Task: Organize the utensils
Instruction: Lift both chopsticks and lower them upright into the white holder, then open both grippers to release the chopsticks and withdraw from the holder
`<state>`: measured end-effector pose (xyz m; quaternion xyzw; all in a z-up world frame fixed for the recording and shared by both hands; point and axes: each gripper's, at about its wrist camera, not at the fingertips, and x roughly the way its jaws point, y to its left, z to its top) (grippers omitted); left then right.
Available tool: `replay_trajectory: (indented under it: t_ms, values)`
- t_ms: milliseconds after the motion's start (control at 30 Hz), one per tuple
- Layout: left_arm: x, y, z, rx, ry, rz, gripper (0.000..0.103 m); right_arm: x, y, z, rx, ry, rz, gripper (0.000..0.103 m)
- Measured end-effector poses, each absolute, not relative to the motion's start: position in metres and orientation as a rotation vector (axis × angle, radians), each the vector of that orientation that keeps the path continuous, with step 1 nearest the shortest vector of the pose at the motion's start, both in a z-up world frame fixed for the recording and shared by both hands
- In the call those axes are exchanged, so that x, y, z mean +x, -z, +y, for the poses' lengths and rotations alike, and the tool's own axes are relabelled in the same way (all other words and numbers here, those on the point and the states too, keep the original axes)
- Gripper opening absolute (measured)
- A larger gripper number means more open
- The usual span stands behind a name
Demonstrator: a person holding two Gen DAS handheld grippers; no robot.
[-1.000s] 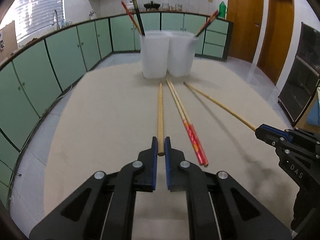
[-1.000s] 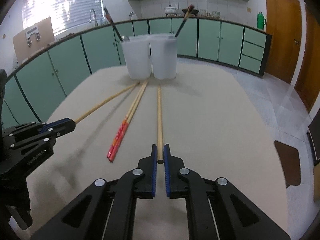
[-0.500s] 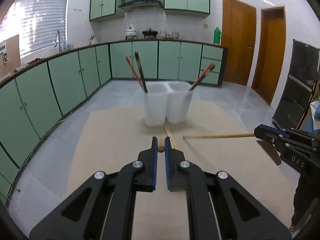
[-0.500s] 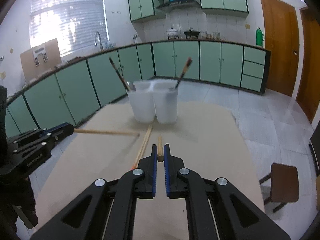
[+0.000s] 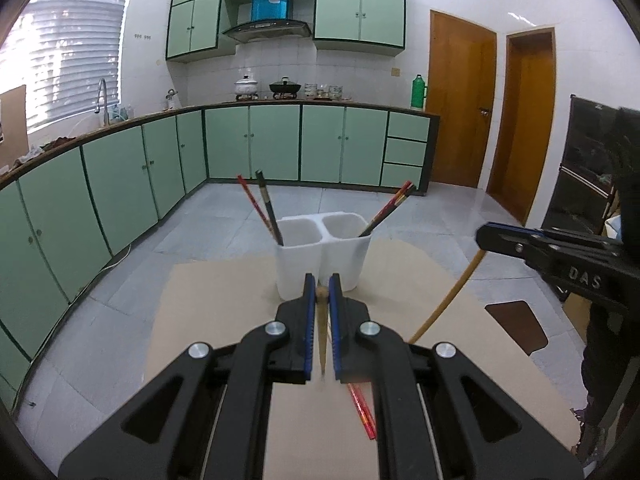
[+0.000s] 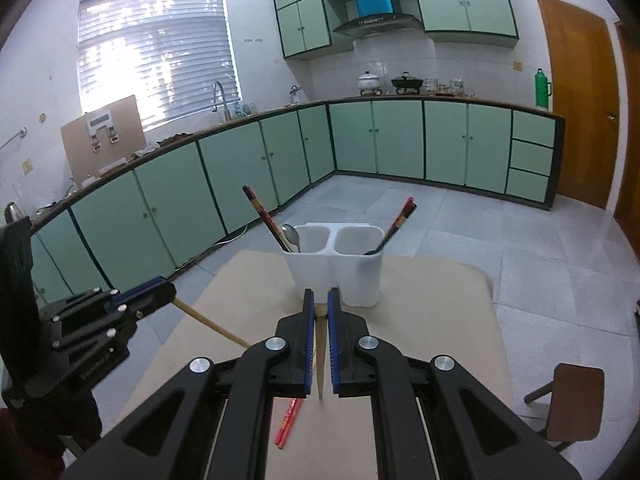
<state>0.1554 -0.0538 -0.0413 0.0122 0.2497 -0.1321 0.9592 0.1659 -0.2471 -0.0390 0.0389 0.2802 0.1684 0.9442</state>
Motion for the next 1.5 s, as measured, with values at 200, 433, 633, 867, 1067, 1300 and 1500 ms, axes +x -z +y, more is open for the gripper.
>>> replay_trajectory:
  t_ms: [200, 433, 633, 867, 1067, 1300, 1500]
  values:
    - [0.162, 0.026, -0.053, 0.004, 0.305, 0.484, 0.006, 0.179, 0.014, -0.247, 0.071, -0.364, 0.535, 0.006]
    - [0.183, -0.018, -0.059, 0.007, 0.308, 0.36, 0.006, 0.206, -0.04, -0.245, 0.04, -0.349, 0.414, 0.006]
    - [0.218, -0.061, -0.072, 0.01, 0.284, 0.229, 0.006, 0.24, -0.075, -0.241, 0.015, -0.296, 0.322, 0.006]
    - [0.274, -0.053, -0.093, 0.037, 0.245, 0.227, 0.006, 0.295, -0.065, -0.245, 0.04, -0.241, 0.321, 0.006]
    - [0.311, -0.015, -0.095, 0.029, 0.224, 0.315, 0.006, 0.328, -0.026, -0.245, 0.078, -0.226, 0.388, 0.006]
    - [0.333, 0.016, -0.085, 0.023, 0.223, 0.419, 0.007, 0.344, 0.009, -0.235, 0.066, -0.231, 0.478, 0.007]
    - [0.325, 0.018, -0.074, 0.016, 0.226, 0.42, 0.019, 0.338, 0.018, -0.245, 0.072, -0.211, 0.496, 0.021]
